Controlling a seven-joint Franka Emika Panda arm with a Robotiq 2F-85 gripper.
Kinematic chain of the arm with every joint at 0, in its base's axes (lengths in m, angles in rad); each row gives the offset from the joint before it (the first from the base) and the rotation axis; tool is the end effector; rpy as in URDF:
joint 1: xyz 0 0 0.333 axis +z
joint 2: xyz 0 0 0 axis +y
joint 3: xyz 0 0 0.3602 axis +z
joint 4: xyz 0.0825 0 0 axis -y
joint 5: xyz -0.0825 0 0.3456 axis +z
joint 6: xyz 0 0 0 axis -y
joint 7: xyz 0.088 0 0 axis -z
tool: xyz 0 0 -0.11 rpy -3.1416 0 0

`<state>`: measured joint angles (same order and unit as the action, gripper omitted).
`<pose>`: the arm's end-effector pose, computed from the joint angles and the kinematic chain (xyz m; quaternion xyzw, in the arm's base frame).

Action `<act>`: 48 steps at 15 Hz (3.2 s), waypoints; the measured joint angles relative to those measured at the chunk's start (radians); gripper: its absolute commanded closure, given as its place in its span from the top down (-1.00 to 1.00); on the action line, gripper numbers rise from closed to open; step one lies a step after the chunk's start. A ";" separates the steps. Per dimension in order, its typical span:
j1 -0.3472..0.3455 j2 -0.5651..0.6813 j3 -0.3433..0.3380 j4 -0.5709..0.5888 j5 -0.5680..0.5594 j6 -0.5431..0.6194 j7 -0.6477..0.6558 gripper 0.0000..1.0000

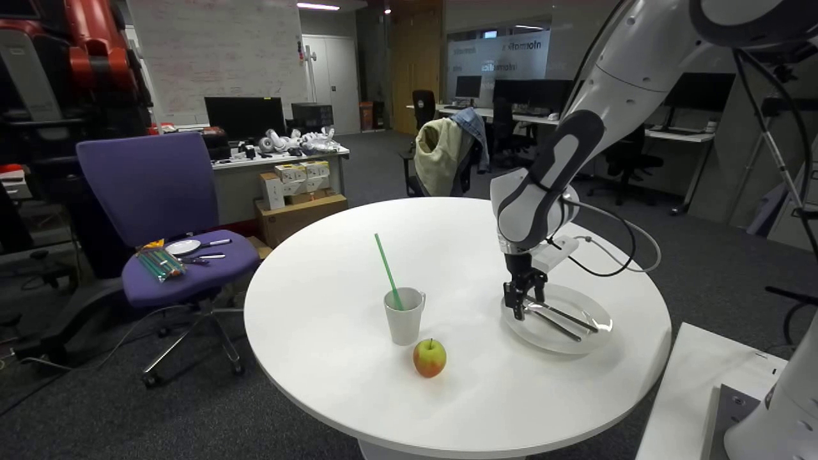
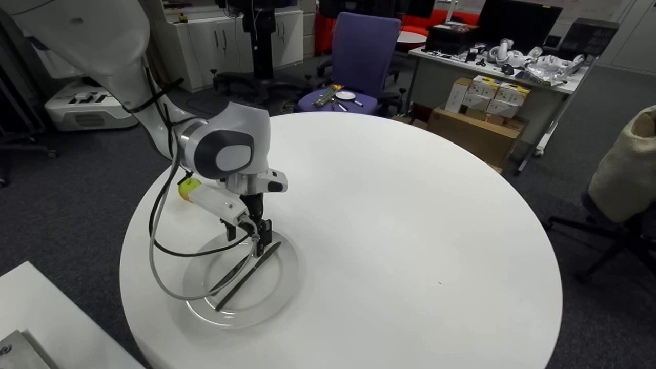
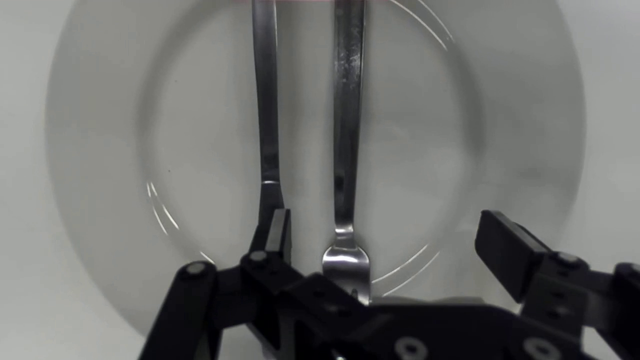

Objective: Remove the fork from the plate

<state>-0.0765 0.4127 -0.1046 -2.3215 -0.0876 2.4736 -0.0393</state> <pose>0.4816 -0.0887 0.2174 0.9901 -0.0310 -0.1334 0.0293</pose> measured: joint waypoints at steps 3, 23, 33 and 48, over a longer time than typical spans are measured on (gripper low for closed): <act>-0.007 0.004 0.008 -0.005 0.014 0.000 -0.019 1.00; -0.058 0.015 0.023 0.001 0.071 0.000 -0.098 -0.95; -0.070 -0.025 0.016 0.001 0.073 0.000 -0.097 -0.95; -0.106 0.070 -0.198 0.301 -0.186 -0.182 0.047 -0.95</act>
<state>-0.1824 0.4822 -0.3025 -2.0210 -0.2732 2.2918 0.0078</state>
